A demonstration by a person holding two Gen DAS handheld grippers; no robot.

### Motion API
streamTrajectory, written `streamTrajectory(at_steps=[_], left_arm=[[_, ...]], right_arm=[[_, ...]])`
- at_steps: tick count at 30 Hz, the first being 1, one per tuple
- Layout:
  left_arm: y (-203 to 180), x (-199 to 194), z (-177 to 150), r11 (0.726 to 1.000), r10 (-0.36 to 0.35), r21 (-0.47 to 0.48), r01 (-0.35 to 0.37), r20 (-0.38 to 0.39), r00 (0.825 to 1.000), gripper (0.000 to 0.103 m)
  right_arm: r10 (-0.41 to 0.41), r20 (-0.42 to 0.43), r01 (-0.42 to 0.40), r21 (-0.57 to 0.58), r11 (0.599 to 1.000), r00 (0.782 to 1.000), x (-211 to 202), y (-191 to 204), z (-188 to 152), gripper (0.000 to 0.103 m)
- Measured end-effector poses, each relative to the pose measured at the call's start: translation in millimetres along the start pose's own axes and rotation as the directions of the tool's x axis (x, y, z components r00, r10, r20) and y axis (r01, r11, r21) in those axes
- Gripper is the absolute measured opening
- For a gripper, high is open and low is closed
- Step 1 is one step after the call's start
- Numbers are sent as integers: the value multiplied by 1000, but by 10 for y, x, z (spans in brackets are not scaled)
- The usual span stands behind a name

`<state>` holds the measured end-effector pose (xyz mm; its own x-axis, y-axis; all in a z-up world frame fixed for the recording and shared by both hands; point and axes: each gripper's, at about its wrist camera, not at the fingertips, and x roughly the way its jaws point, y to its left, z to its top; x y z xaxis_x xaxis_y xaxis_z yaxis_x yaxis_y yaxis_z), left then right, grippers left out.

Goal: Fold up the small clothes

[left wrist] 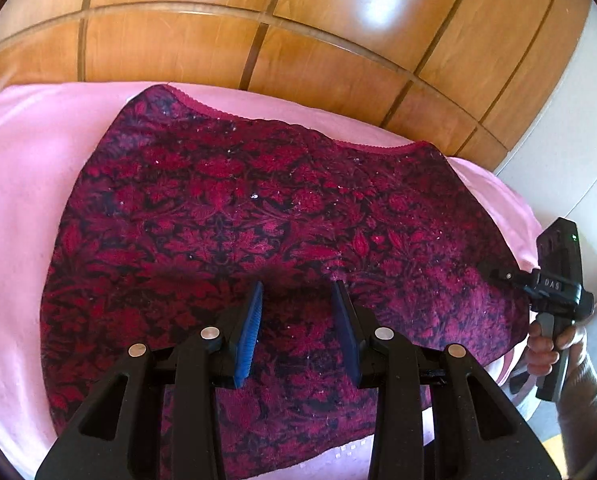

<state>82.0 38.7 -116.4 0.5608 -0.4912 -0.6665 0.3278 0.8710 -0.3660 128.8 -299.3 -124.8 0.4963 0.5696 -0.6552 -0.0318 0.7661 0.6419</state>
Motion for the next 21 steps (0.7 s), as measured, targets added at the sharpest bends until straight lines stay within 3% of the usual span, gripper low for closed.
streamTrajectory(at_steps=[2,4,12,17,21], left_arm=[[25,2,6,1000,-6,-6,6,-2,1000,34],[40,5,-3,1000,-16,-11,16,-2,1000,34],[206,-6,20,994,-83,-66,84,10,996,34],[477,-114,47,976,-147,-155,154,55,988,34],[896,-374,-26,933,-194,-281,224,129,972,34]], right_arm=[[-31,16,32,-54,998,999,-49,197,29,37],[-5,33,7,-60,998,999,-221,269,-50,34],[212,97,-201,-109,973,972,-333,1180,105,28],[305,58,-287,-211,934,951,-25,2027,207,26],[252,-4,-243,-281,928,968,407,2505,149,26]])
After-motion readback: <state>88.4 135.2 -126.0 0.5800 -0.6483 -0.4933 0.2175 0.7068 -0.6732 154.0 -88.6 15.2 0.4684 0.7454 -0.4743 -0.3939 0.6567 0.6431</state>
